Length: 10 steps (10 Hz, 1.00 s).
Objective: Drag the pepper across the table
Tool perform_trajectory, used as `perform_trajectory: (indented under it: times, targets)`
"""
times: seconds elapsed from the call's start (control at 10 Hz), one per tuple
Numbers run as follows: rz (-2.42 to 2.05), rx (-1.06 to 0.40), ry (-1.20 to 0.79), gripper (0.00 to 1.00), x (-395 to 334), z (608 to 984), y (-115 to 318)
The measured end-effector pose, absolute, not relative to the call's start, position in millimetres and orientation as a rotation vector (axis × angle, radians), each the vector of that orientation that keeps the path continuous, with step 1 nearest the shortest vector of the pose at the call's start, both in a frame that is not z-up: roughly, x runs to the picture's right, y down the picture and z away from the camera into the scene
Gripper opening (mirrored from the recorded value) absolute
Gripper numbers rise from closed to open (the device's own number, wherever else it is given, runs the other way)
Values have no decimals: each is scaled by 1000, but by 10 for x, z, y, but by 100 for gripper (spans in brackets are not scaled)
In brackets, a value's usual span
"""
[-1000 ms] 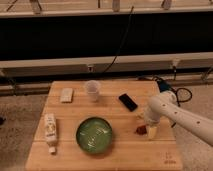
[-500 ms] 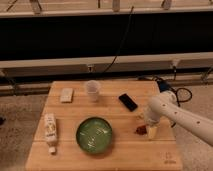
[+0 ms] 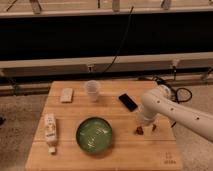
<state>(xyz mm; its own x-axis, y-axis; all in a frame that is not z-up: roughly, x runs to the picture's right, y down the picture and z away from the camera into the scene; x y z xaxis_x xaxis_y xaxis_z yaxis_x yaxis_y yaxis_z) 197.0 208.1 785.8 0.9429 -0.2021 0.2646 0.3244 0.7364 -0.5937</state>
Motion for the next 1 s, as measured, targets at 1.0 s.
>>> perform_trajectory:
  times: [1.0]
  targets:
    - [-291,-706,-202,78,2093,8153,2225]
